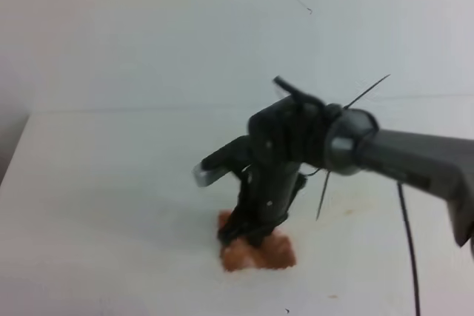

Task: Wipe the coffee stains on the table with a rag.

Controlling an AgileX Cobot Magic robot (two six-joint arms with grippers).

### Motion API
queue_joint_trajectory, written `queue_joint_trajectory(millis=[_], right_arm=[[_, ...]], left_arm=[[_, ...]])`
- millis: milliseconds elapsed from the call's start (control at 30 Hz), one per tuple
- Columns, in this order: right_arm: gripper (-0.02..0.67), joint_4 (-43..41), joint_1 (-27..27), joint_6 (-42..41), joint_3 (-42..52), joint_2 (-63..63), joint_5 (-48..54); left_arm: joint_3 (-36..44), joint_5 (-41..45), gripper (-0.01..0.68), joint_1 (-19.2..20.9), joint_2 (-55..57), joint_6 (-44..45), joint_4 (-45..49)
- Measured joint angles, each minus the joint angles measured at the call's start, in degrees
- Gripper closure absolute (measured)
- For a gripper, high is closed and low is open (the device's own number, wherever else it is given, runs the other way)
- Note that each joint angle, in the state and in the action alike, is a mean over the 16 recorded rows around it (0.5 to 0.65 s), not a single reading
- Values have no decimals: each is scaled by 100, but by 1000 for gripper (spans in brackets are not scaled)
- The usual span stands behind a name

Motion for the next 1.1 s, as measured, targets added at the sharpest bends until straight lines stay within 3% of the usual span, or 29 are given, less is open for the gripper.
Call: queue_joint_trajectory(millis=[200, 367, 500, 867, 967, 1100], right_arm=[[609, -315, 929, -199, 2, -31, 12], [609, -807, 942, -50, 5, -128, 77], [610, -1176, 379, 199, 7, -178, 161], [610, -1413, -1944, 878, 10, -200, 696], [610, -1271, -2234, 916, 10, -204, 797], [610, -816, -2202, 731, 10, -210, 771]], left_arm=[[0, 0, 675, 0, 0, 0, 0], [0, 0, 675, 0, 0, 0, 0], [0, 0, 675, 0, 0, 0, 0], [0, 0, 675, 0, 0, 0, 0], [0, 0, 675, 0, 0, 0, 0], [0, 0, 675, 0, 0, 0, 0]])
